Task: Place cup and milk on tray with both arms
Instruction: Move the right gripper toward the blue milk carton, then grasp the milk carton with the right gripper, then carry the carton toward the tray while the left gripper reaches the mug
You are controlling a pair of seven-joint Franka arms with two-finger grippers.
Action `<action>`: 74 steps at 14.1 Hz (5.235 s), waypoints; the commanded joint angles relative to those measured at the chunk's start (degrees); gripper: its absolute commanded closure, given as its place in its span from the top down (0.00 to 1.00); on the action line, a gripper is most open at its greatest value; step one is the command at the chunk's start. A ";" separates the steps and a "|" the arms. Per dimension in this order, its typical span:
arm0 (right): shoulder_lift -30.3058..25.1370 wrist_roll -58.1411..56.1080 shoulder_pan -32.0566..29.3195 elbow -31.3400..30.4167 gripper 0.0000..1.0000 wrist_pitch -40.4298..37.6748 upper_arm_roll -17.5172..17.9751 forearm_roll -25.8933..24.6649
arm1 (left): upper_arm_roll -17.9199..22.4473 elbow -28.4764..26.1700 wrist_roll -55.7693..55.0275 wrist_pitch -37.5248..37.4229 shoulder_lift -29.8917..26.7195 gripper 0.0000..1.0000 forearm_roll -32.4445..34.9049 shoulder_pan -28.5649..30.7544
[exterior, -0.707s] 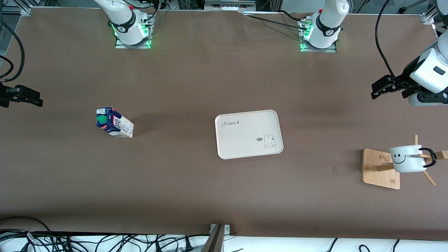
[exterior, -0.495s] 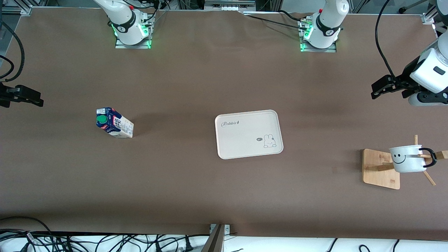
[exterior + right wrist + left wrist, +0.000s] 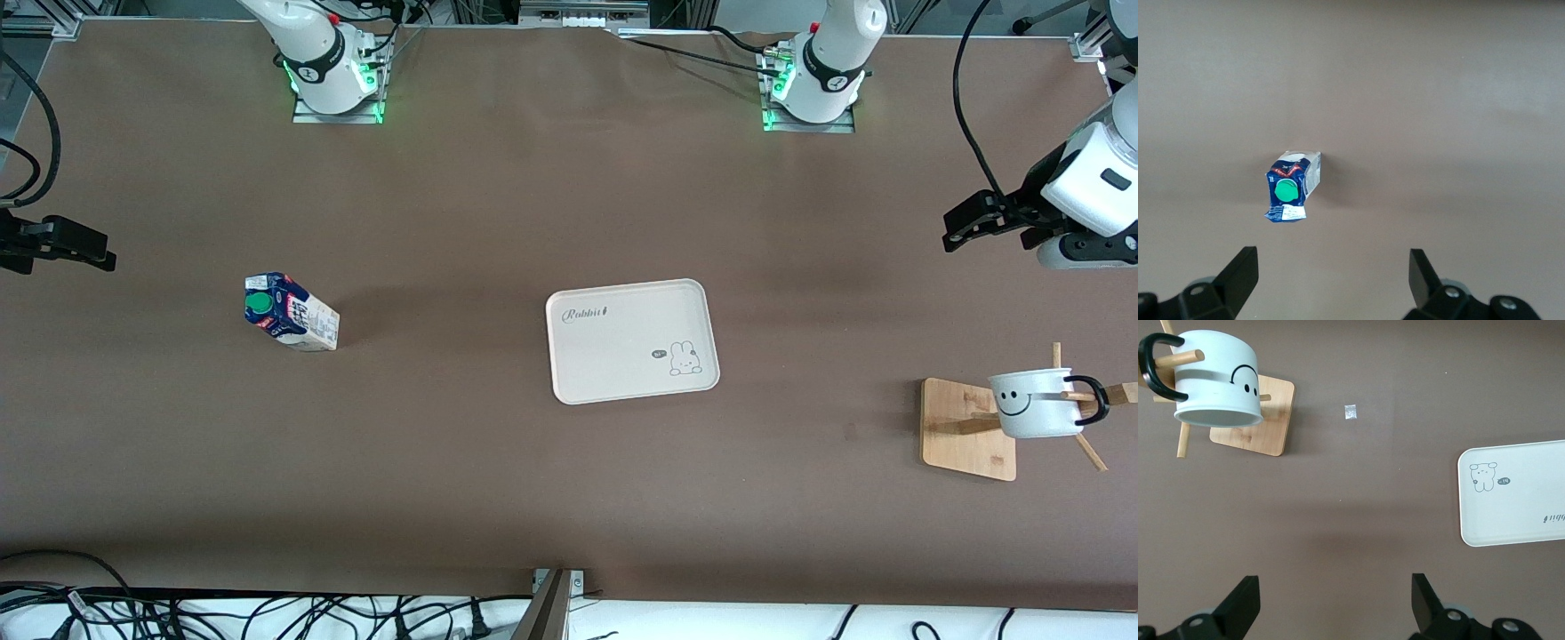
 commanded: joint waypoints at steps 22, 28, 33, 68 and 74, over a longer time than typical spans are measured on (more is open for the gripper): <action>5.54 0.25 0.10 -0.50 1.00 -0.51 0.67 7.66 | -0.13 2.88 -0.24 -0.97 2.58 1.00 -0.68 -0.11; 10.12 1.83 2.56 -4.79 1.00 8.26 0.76 7.39 | -0.05 2.97 -0.15 -0.80 2.58 1.00 -0.33 -0.20; 7.23 1.83 3.71 -16.47 1.00 17.68 0.93 7.22 | -0.05 5.78 0.47 -1.15 2.92 1.00 -0.33 -0.29; -1.48 4.20 3.80 -41.72 1.00 37.38 2.60 7.74 | 0.57 6.22 0.29 -2.47 6.00 1.00 1.51 1.64; -1.39 4.38 3.54 -41.72 1.00 35.45 1.02 7.83 | 0.22 6.22 0.56 -0.55 6.88 1.00 1.61 1.55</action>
